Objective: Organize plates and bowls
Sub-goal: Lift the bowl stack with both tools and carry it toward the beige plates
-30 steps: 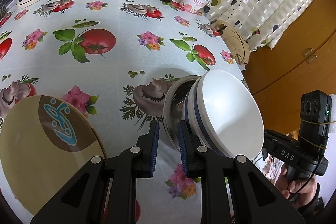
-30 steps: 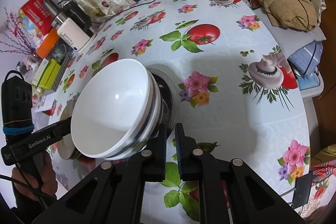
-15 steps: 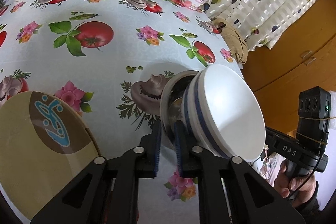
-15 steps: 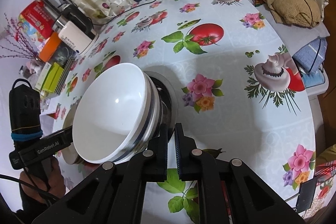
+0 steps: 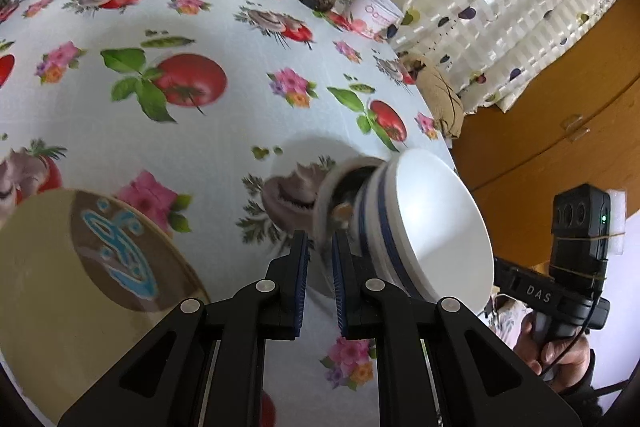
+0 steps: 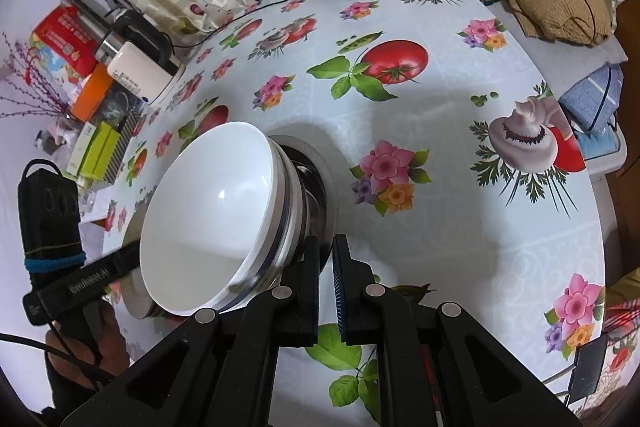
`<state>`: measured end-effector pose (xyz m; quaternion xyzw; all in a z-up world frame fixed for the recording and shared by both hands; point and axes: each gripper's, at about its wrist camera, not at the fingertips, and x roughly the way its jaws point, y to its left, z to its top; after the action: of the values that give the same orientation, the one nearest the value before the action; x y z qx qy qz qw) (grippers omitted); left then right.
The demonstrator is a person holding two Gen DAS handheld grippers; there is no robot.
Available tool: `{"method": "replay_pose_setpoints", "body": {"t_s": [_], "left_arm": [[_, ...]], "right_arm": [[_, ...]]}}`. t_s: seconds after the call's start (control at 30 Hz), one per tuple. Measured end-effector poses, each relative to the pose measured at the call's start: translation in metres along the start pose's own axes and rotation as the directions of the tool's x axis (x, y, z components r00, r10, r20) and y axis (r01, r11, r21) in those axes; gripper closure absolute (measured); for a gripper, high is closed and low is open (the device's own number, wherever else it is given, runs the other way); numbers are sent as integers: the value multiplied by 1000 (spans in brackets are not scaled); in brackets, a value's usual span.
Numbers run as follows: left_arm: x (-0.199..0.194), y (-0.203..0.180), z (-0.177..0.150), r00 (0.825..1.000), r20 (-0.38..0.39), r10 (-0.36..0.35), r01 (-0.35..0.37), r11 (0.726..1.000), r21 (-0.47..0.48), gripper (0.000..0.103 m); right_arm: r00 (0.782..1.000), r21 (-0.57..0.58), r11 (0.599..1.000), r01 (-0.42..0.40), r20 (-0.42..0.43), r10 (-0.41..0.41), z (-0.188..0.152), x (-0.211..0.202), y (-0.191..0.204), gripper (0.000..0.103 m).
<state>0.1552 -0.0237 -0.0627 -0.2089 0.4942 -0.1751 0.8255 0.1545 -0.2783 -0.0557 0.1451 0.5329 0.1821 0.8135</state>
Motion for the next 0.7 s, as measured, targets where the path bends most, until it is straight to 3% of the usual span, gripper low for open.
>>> {"method": "replay_pose_setpoints", "body": {"t_s": [0.4, 0.6, 0.7], "left_arm": [[6, -3, 1, 999, -15, 28, -28, 999, 39, 92], [6, 3, 5, 1000, -27, -2, 3, 1000, 19, 92], [7, 12, 8, 998, -38, -47, 45, 998, -43, 92]], "right_arm": [[1000, -5, 1000, 0, -6, -1, 4, 5, 7, 93], [1000, 0, 1000, -14, -11, 14, 8, 10, 6, 93], [994, 87, 991, -102, -27, 104, 10, 13, -11, 93]]}}
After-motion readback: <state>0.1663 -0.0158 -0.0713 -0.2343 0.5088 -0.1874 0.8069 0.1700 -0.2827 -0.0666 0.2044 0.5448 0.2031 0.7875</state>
